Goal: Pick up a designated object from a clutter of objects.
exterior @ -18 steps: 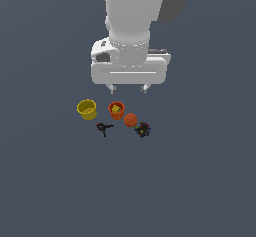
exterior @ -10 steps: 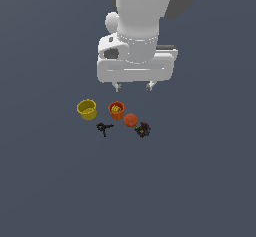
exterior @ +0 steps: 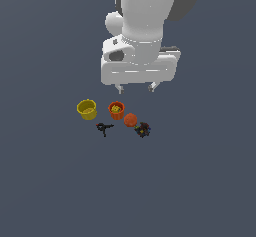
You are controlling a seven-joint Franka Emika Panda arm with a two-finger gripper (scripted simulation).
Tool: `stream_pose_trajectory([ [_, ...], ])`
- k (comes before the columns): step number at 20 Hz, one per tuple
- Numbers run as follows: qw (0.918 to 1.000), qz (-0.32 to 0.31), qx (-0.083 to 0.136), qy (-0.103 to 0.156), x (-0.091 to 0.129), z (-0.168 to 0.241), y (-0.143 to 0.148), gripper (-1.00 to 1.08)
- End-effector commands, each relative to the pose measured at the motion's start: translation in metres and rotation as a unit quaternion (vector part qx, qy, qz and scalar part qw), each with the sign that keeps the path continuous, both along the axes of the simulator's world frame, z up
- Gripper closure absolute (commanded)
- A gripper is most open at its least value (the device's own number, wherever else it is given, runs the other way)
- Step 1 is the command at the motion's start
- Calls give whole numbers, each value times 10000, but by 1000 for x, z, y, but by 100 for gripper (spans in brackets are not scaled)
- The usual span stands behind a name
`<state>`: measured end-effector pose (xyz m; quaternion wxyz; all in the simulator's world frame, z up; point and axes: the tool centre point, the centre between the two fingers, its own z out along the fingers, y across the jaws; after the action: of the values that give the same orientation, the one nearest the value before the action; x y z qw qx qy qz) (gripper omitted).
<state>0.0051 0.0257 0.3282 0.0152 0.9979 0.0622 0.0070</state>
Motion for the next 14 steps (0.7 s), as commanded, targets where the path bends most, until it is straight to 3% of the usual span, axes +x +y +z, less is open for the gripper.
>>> stream_pose_trajectory([
  [1, 9999, 111, -9, 10, 1, -9, 1, -92],
  [9, 9967, 804, -46, 45, 5, -59, 9, -92],
  [14, 9887, 1495, -53, 79, 3, -108, 17, -92],
])
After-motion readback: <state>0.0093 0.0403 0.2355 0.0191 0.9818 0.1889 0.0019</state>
